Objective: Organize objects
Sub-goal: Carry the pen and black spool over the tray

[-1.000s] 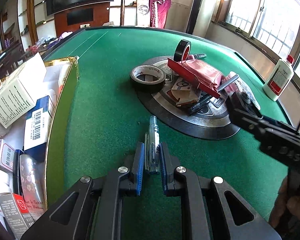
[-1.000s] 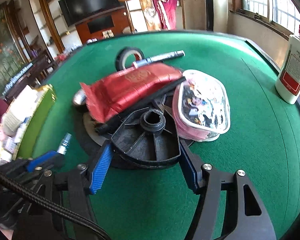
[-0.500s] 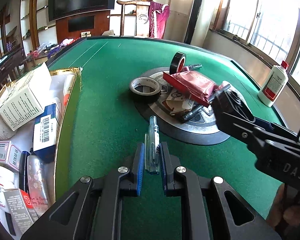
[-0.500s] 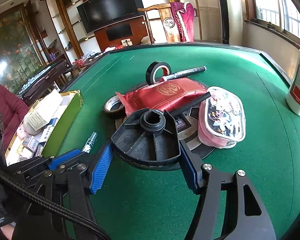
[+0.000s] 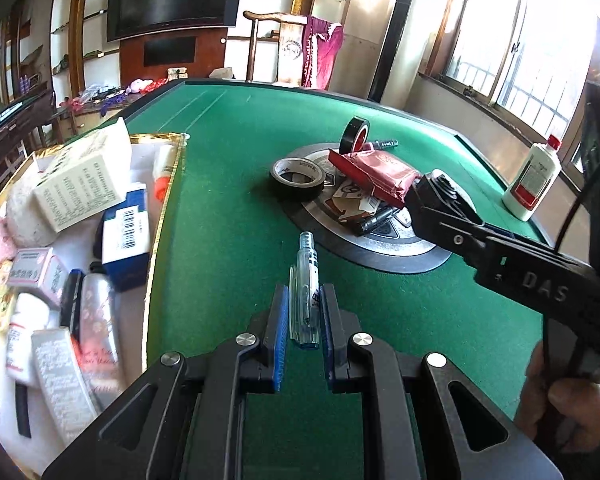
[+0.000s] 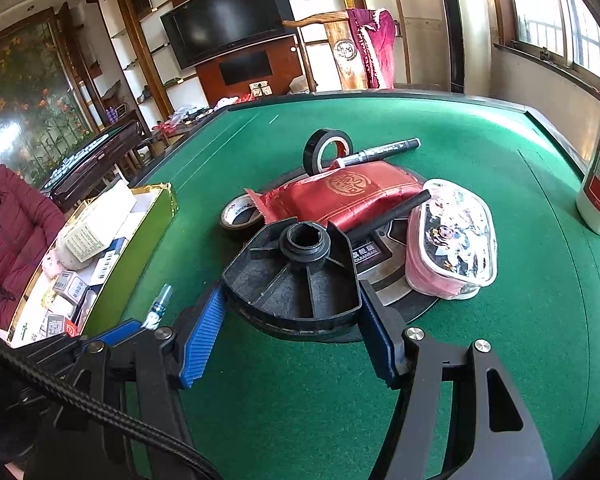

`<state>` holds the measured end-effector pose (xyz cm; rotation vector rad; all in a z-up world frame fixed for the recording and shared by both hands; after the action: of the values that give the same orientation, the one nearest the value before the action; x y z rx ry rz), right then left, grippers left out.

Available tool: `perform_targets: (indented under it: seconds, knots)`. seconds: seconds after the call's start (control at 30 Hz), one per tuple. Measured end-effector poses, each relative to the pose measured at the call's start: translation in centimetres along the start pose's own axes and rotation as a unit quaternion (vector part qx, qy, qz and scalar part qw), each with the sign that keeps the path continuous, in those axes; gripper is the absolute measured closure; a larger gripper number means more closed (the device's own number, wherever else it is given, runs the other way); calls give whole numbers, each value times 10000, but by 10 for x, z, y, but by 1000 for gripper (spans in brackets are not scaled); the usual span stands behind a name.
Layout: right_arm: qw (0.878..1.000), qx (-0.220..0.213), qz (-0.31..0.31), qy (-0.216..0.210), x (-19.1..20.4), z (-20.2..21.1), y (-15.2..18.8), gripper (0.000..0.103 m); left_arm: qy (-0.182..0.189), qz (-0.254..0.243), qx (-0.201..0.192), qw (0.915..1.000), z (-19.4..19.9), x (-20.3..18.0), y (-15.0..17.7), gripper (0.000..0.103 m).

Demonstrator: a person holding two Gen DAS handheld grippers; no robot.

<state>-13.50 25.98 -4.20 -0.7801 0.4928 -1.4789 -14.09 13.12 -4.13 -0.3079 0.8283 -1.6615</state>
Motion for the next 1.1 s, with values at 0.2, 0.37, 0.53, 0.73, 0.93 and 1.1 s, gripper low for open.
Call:
perform_targets:
  seconds: [0.2,0.37,0.53,0.73,0.93,1.1]
  knots:
    - [9998,13,180,-76,12,-2,3,39,-1,108,-137,9998,21,13,1,91]
    - [9994,-14,298,-199,25,-1,6,39,-36,205,-268,9994,39,28,2,91]
    - [9986,-19,347,-401,41,2,9,39,-122,389,-446,9982,60,51,3,91]
    - [9961,2,478,-735,82,6,12,39,-268,718,-602,9952,76,88,0,91]
    - [9912,11,763,-1085,133,5,20,38,-420,1043,-704,9912,84,125,0,91]
    - [9860,128,1032,-1306,173,-7,27,38,-536,1280,-733,9876,87,158,4,91]
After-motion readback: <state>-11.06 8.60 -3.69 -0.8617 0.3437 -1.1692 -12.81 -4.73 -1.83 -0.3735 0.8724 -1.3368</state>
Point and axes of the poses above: each gripper's, at about its wrist camera, not at the fingertips, and z roughly against the way its jaws point, x to its left, y to its underside, the point moved 5 cm from there along -z, roughly the way its jaws point, and after that the axes turned 4 degrees about z, right-handed, at the moved point
